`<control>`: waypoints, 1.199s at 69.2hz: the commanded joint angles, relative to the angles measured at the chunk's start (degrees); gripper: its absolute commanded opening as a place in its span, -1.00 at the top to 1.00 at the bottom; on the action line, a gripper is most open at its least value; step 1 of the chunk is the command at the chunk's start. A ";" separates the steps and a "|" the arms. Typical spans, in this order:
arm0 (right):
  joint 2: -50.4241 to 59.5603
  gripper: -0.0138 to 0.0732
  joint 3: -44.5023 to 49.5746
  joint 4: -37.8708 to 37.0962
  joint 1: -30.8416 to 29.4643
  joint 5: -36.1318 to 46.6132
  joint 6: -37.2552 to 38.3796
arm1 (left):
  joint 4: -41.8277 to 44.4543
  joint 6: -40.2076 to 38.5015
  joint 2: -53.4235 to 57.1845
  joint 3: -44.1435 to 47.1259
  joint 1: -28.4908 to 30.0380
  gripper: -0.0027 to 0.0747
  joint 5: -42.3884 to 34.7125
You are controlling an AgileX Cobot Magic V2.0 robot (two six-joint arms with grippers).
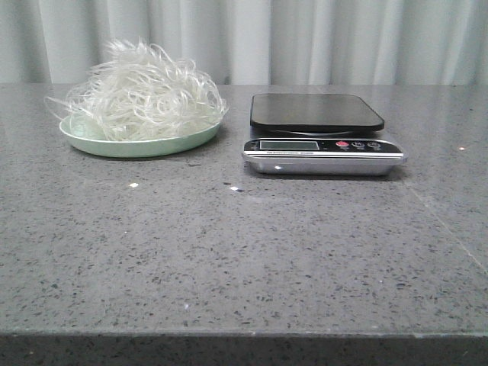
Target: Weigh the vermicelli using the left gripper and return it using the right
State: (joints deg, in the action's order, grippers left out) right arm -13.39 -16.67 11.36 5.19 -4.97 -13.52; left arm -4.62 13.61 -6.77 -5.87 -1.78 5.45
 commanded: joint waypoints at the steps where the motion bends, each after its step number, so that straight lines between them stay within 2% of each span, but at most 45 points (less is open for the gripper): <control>1: -0.37 0.34 -1.61 0.34 -0.27 4.97 0.08 | 0.22 -0.63 4.25 2.95 0.18 0.58 -4.02; 7: -0.37 0.34 -1.61 0.34 -0.27 4.97 0.08 | 0.22 -0.63 8.62 6.67 0.18 0.58 -4.12; 10: -0.37 0.34 -1.61 0.34 -0.27 4.67 0.08 | 0.79 -0.71 7.95 6.40 0.18 0.58 -1.67; 83: -0.37 0.34 -1.61 0.34 -0.27 4.67 0.08 | 1.40 -1.00 8.20 6.40 0.18 0.58 -2.27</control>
State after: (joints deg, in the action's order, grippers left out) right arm -13.36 -16.67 11.36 5.15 -4.97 -13.52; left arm -3.19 13.23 0.22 0.23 -1.78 7.67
